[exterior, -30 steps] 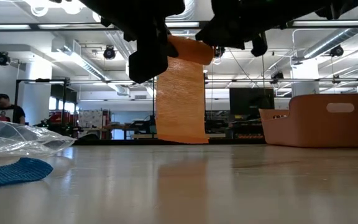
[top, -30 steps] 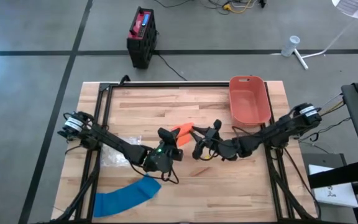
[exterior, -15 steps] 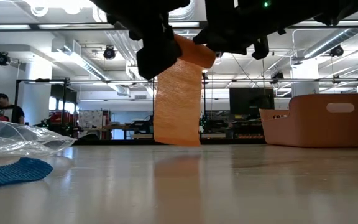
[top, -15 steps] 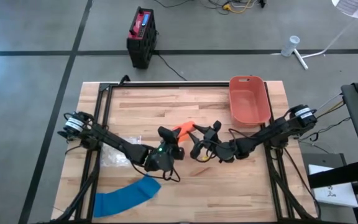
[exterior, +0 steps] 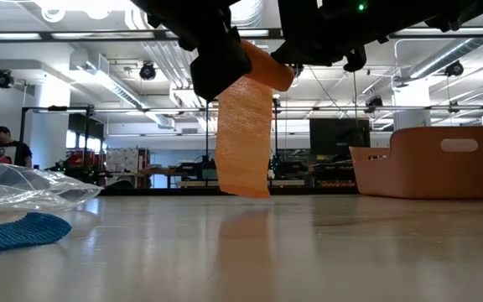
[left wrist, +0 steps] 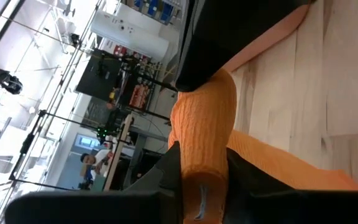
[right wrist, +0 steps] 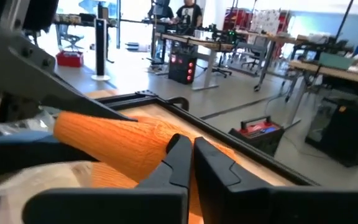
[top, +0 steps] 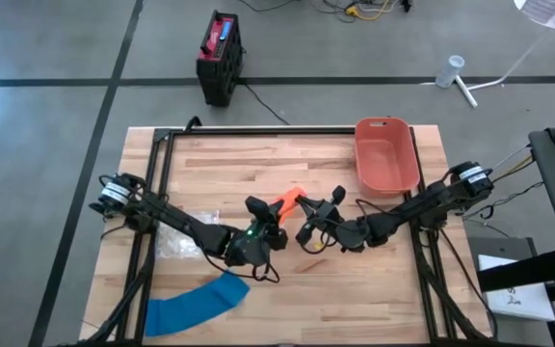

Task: Roll bandage
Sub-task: Roll the orange bandage

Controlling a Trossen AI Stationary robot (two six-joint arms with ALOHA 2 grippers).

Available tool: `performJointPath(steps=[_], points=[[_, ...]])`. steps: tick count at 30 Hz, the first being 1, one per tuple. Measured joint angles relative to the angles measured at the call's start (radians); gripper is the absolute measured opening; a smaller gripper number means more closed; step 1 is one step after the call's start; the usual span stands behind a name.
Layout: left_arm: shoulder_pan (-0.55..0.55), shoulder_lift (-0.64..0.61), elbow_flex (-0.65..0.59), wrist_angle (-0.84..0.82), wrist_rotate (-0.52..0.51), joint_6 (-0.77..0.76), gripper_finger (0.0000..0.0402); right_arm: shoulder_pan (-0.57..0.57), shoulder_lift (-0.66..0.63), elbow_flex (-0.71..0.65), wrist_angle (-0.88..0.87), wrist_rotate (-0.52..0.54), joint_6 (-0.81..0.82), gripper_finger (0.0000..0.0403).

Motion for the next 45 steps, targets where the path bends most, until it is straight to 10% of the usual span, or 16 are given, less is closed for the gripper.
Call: performJointPath(steps=[17, 31, 45], points=[[-0.013, -0.008, 0.001, 0.016, 0.001, -0.001, 0.0049, 0.003, -0.105, -0.005, -0.044, -0.006, -0.002, 0.0006], [-0.013, -0.007, -0.003, 0.006, 0.009, 0.003, 0.0048, -0.008, -0.079, -0.004, 0.009, -0.112, 0.082, 0.0140], [-0.010, -0.004, -0.006, -0.035, -0.002, 0.002, 0.0048, -0.031, -0.051, -0.002, -0.060, -0.194, 0.378, 0.0168]])
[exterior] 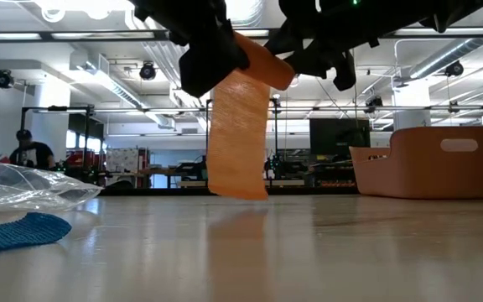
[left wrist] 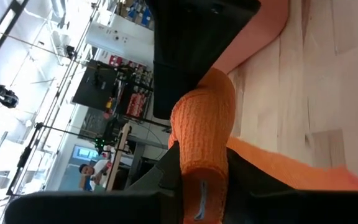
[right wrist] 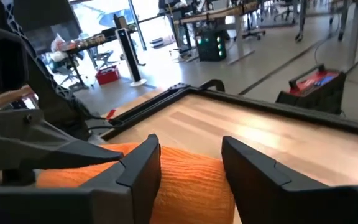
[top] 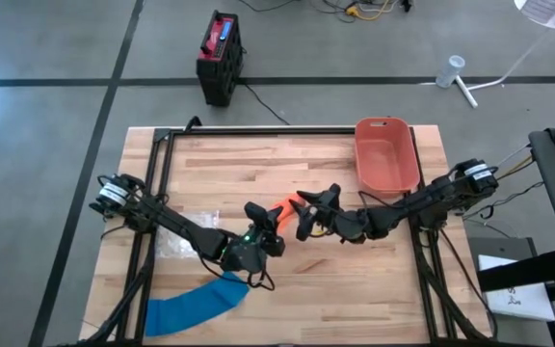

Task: Roll bandage
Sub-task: Roll the orange bandage

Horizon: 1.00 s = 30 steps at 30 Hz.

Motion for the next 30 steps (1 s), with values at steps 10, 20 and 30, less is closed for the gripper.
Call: performJointPath(steps=[10, 20, 30], points=[[0.001, 0.000, 0.000, -0.016, -0.003, -0.002, 0.0048, -0.002, -0.006, -0.001, -0.021, -0.034, 0.067, 0.0133], [0.003, 0.000, 0.000, -0.016, 0.009, 0.002, 0.0048, -0.005, -0.029, 0.002, -0.114, -0.068, -0.016, 0.0007], [0.000, 0.000, 0.007, -0.001, -0.010, 0.005, 0.0048, -0.003, -0.185, 0.000, -0.377, -0.018, -0.095, 0.0000]])
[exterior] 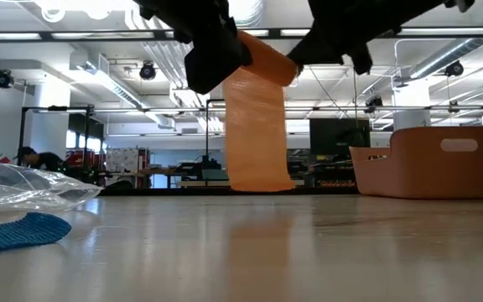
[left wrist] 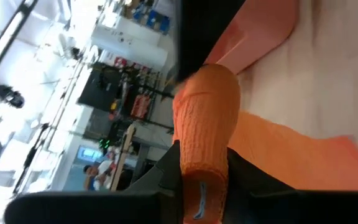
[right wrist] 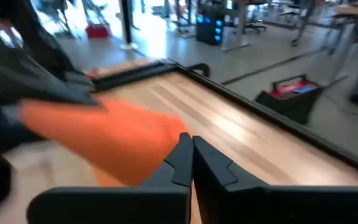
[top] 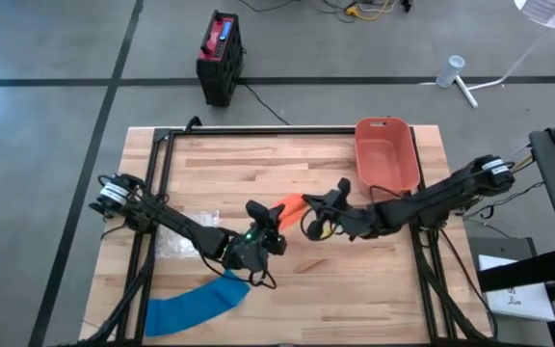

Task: Roll bandage
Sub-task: Roll the orange bandage

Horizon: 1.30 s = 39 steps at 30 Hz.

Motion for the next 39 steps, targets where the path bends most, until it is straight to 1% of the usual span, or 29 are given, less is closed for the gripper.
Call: performJointPath(steps=[2, 4, 11, 14, 16, 18, 19, 20, 23, 25, 27, 30, 34, 39], points=[[-0.001, -0.003, 0.001, 0.006, -0.027, -0.003, 0.0048, 0.001, -0.032, -0.004, -0.047, 0.008, -0.028, 0.0000], [-0.002, -0.006, 0.002, 0.015, -0.028, -0.004, 0.0048, 0.005, -0.058, -0.004, -0.073, -0.009, -0.082, 0.0000], [-0.003, -0.006, 0.002, 0.009, -0.010, -0.003, 0.0048, 0.059, -0.166, -0.004, -0.062, -0.025, -0.280, 0.0003], [-0.004, -0.005, 0.000, 0.005, 0.013, -0.002, 0.0048, 0.075, -0.215, -0.003, -0.056, -0.083, -0.347, 0.0022], [-0.005, -0.005, 0.000, 0.006, 0.076, 0.016, 0.0048, 0.076, -0.233, -0.002, -0.056, -0.150, -0.359, 0.0043], [-0.008, -0.004, 0.000, 0.011, 0.142, 0.087, 0.0048, 0.075, -0.244, -0.002, -0.057, -0.213, -0.350, 0.0067], [-0.010, -0.004, -0.001, 0.019, 0.155, 0.135, 0.0048, 0.073, -0.245, -0.001, -0.055, -0.233, -0.346, 0.0078], [-0.010, -0.003, -0.001, 0.029, 0.159, 0.187, 0.0048, 0.073, -0.249, -0.001, -0.064, -0.249, -0.348, 0.0089], [-0.010, -0.003, -0.001, 0.090, 0.144, 0.325, 0.0048, 0.078, -0.257, -0.001, -0.135, -0.253, -0.350, 0.0114], [-0.011, -0.003, -0.002, 0.141, 0.131, 0.410, 0.0048, 0.078, -0.263, -0.001, -0.196, -0.253, -0.303, 0.0124], [-0.012, -0.003, -0.001, 0.174, 0.128, 0.482, 0.0048, 0.078, -0.266, -0.001, -0.217, -0.252, -0.244, 0.0129], [-0.013, -0.003, -0.002, 0.181, 0.129, 0.526, 0.0048, 0.077, -0.257, -0.001, -0.206, -0.251, -0.178, 0.0133], [-0.012, -0.002, -0.002, 0.185, 0.135, 0.529, 0.0048, 0.071, -0.243, -0.001, -0.201, -0.252, -0.123, 0.0134], [-0.012, -0.002, -0.002, 0.185, 0.135, 0.526, 0.0048, 0.050, -0.215, 0.000, -0.202, -0.251, -0.043, 0.0119]])
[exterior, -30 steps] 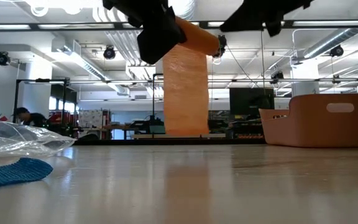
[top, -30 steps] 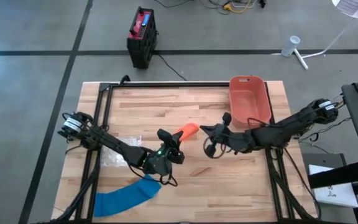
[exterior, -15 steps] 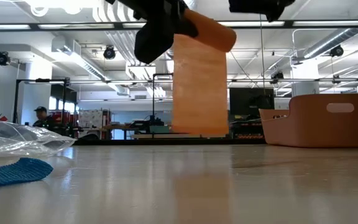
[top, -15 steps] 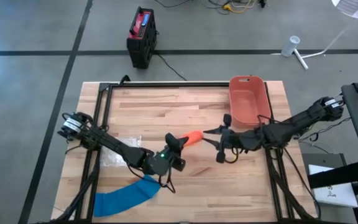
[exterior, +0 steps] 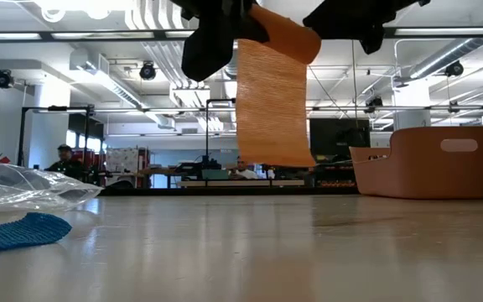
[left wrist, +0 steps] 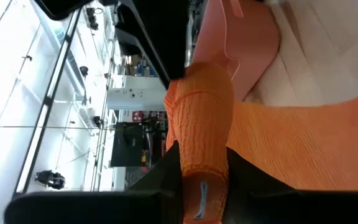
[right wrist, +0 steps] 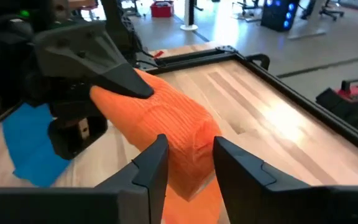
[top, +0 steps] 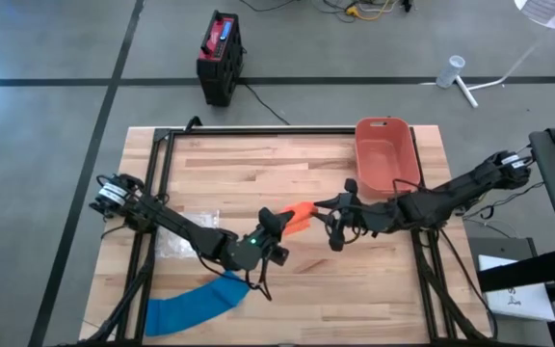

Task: Roll bandage
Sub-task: Roll the orange bandage

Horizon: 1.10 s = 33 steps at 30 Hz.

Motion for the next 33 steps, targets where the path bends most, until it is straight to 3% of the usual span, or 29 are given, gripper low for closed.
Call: performJointPath(steps=[7, 13, 18, 25, 28, 33], points=[[-0.001, 0.002, 0.009, -0.011, -0.010, 0.000, 0.0048, -0.007, 0.041, 0.001, 0.033, 0.008, -0.019, 0.0077], [-0.001, 0.002, 0.009, -0.010, -0.005, -0.004, 0.0048, -0.012, 0.045, 0.001, 0.034, 0.010, -0.048, 0.0008], [-0.001, 0.002, 0.010, -0.023, 0.003, -0.067, 0.0048, -0.012, 0.029, 0.006, 0.025, -0.004, -0.083, 0.0002], [0.011, 0.001, 0.014, -0.064, 0.016, -0.181, 0.0049, -0.013, 0.021, 0.083, 0.002, -0.256, -0.151, 0.0000], [0.010, 0.001, 0.015, -0.073, 0.008, -0.199, 0.0049, -0.014, 0.021, 0.114, -0.078, -0.226, -0.153, 0.0000], [0.004, 0.001, 0.015, -0.075, 0.004, -0.224, 0.0049, -0.012, 0.016, 0.179, -0.261, -0.033, -0.164, 0.0000]])
